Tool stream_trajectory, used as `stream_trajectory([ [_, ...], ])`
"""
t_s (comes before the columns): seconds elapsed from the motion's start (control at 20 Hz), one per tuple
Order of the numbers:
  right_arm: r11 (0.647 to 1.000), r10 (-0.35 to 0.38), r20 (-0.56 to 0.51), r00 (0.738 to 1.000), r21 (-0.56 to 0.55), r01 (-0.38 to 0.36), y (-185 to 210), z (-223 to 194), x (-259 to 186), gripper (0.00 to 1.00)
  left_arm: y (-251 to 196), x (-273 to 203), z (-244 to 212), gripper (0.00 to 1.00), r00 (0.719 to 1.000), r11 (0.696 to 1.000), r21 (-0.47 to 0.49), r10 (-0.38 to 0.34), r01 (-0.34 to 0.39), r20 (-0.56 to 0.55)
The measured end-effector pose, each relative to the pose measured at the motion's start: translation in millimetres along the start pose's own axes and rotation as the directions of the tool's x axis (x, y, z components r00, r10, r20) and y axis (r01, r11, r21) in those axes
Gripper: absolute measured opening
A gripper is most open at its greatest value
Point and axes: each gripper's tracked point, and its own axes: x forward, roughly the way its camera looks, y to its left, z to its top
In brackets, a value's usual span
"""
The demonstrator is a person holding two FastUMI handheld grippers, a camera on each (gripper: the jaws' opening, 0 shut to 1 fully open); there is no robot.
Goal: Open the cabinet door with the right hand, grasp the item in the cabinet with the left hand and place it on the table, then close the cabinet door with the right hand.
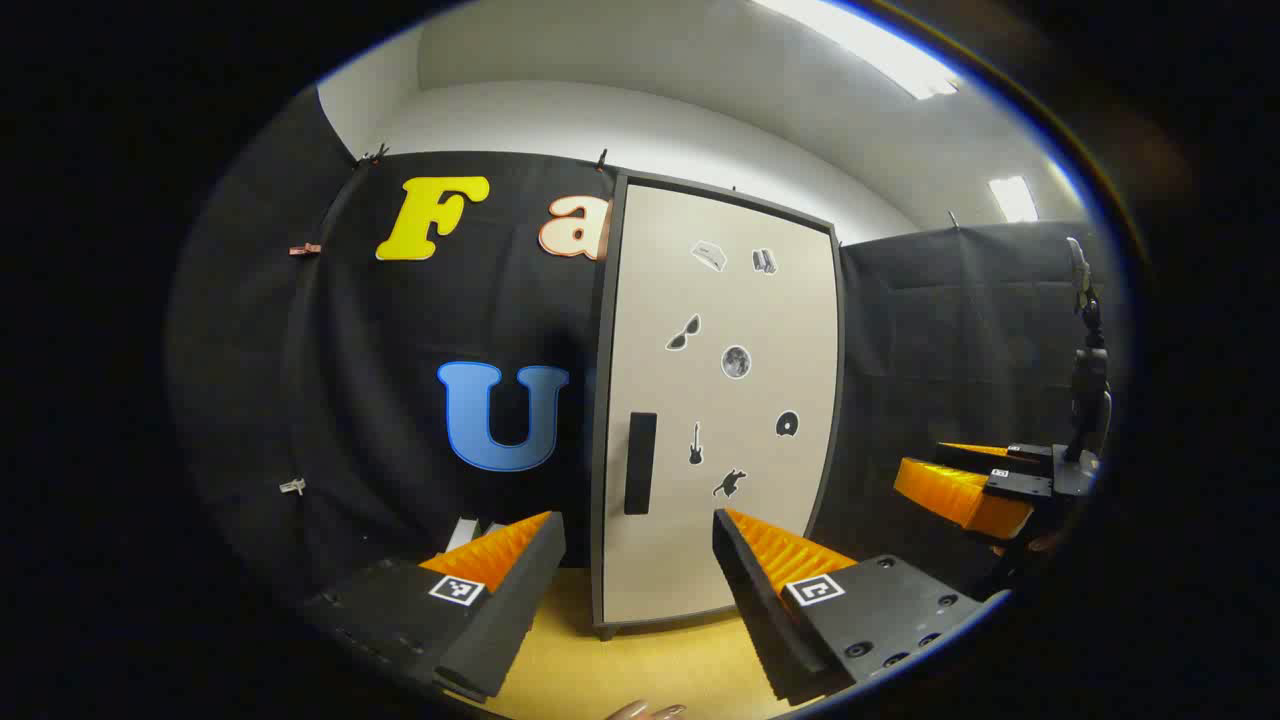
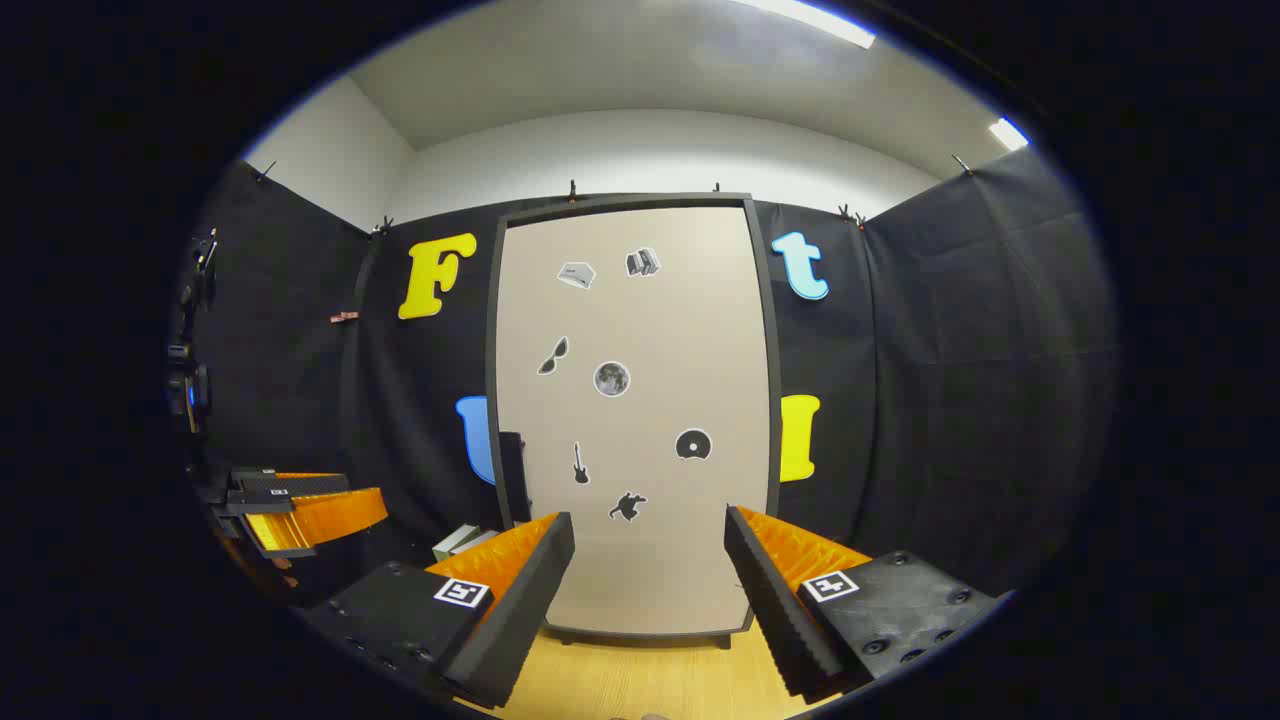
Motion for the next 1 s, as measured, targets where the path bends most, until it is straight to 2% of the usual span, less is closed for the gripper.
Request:
stream_trajectory([
  [0.3, 1.0, 0.014, -0.001, 1.0, -0.016, -0.014, 2, -1, 1, 0.97, -1, -4, 3, 0.95, 1.0, 0.999, -0.035, -0.006, 0.007, 0.025],
  [0.75, 1.0, 0.019, 0.008, 1.0, 0.014, -0.019, 0, 3, 5, 0.97, 0, 1, 5, 0.95, 1.0, 1.0, -0.012, 0.006, -0.006, 0.023],
  [0.8, 1.0, 0.017, 0.013, 1.0, 0.013, -0.017, -2, 5, 7, 1.0, 0, 3, 5, 0.95, 1.0, 1.0, -0.007, 0.011, -0.011, 0.021],
  [0.85, 1.0, 0.019, 0.02, 1.0, 0.014, -0.019, -3, 7, 9, 0.97, 0, 4, 5, 0.95, 1.0, 1.0, 0.0, 0.015, -0.015, 0.019],
  [1.0, 0.999, 0.026, 0.025, 0.999, 0.035, -0.027, -8, 7, 19, 0.97, -8, 12, 2, 0.94, 1.0, 1.0, 0.009, 0.013, -0.013, 0.014],
])
